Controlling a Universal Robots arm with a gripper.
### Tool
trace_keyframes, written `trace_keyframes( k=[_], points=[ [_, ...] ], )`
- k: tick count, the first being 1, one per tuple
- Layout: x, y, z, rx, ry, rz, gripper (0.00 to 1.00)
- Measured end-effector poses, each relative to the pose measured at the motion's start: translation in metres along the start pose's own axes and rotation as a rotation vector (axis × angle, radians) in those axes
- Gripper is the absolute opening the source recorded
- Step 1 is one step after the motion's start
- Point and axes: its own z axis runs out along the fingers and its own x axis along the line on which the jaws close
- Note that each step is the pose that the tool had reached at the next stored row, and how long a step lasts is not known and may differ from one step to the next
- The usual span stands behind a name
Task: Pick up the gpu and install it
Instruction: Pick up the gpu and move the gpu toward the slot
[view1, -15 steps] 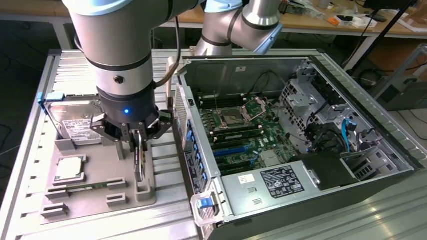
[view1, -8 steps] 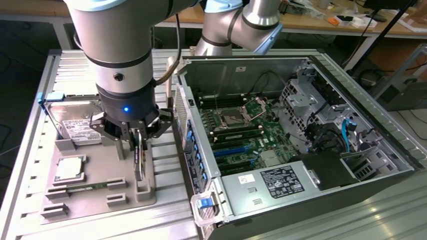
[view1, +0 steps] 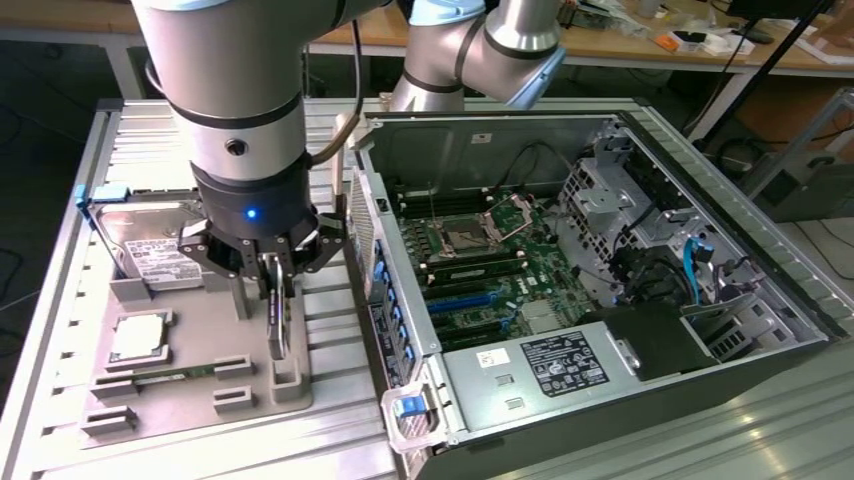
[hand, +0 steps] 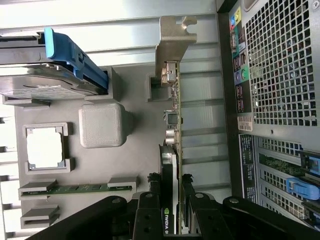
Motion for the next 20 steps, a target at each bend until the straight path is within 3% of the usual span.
trace_keyframes(
  k=[20],
  points=[
    [0.0,0.0006,-0.0126,-0.0001,-0.0001,0.0,0.27]
  ],
)
